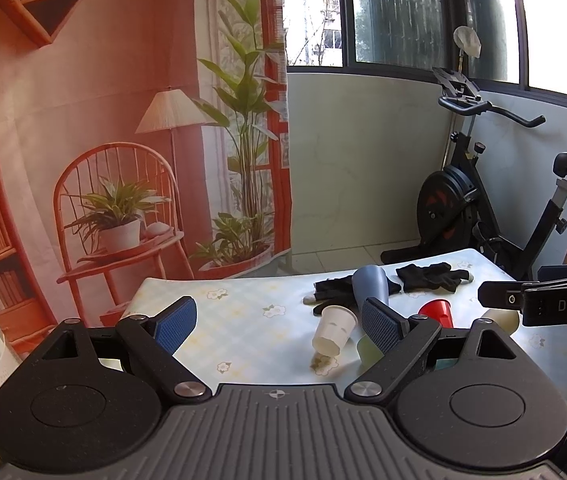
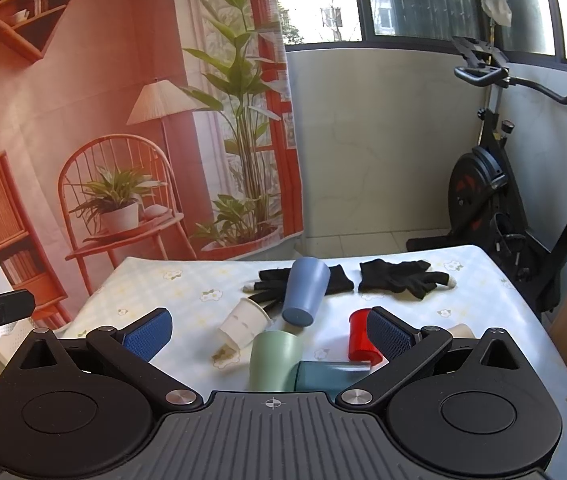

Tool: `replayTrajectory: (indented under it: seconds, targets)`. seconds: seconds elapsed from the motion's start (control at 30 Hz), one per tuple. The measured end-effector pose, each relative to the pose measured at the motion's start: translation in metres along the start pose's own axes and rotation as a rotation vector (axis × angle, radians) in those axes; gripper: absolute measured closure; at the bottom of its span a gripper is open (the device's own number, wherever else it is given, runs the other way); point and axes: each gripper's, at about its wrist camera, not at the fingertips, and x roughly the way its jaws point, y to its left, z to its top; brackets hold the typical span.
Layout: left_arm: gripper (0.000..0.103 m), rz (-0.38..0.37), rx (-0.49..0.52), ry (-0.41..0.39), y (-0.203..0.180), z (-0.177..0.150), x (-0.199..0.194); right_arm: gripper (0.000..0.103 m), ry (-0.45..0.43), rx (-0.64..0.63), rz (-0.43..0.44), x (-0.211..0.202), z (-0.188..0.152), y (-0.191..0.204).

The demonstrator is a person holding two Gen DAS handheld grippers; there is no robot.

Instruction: Flip cup upright

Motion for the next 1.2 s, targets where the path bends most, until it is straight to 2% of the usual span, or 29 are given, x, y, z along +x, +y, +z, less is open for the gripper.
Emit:
replayTrajectory:
  seconds: [1.07,1.2]
  targets:
    - [0.012,-0.003,-0.003,0.002,0.0006,0.0002,-0.0003,0.0,0.002,-0.002,0.002,-0.0032,0.0024,0.0005]
    - [0.012,-0.028,-0.022,0.002,0.0021,-0.0003,-0.0011,0.0,0.002,-0.002,0.002,-0.0033,0.0021,0.0011]
